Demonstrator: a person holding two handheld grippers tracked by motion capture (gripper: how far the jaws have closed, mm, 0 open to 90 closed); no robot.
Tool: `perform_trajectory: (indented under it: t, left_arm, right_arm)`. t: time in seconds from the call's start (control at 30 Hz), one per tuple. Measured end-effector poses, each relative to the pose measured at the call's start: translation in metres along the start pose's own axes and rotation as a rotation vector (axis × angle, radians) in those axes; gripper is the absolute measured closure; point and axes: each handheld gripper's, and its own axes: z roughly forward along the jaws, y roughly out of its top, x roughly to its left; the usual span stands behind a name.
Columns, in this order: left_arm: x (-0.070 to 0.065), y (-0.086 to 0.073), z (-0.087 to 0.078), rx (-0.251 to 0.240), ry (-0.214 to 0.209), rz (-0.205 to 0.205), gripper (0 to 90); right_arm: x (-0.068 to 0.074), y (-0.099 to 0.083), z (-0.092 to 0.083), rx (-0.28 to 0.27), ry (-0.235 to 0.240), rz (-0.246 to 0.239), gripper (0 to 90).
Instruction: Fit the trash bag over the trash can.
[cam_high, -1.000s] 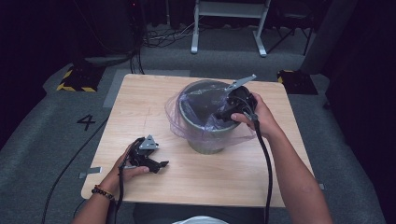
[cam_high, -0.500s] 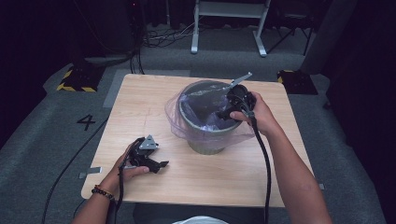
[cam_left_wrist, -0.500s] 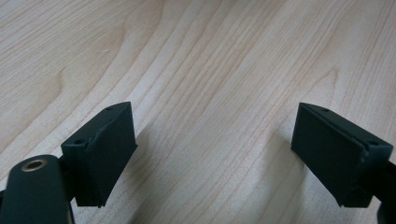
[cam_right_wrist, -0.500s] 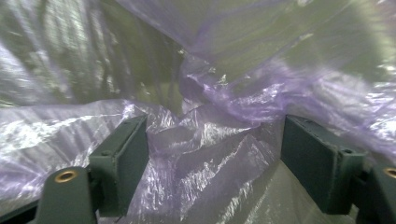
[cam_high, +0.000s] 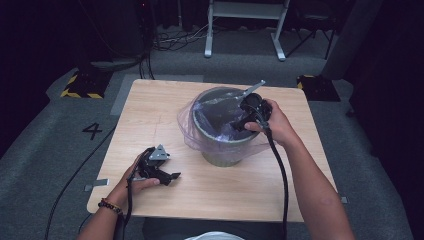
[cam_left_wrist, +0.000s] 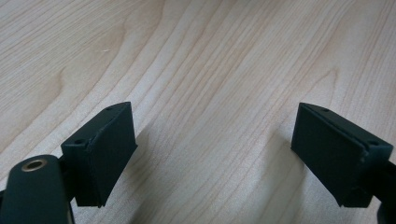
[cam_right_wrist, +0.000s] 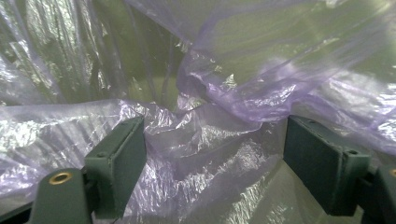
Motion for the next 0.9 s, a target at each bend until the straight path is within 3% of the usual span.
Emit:
perform_trajectory:
  t: [0.37,0.9]
  left_arm:
    - [0.000,0.000,0.000,0.000,0.001,0.000,13.4]
    - [0.000,0.000,0.000,0.001,0.001,0.000,13.5]
  right_arm:
    - [0.001,0.000,-0.001,-0.003,0.001,-0.002,21.3]
    - [0.002,-0.003,-0.014,-0.072,0.009,0.003,21.3]
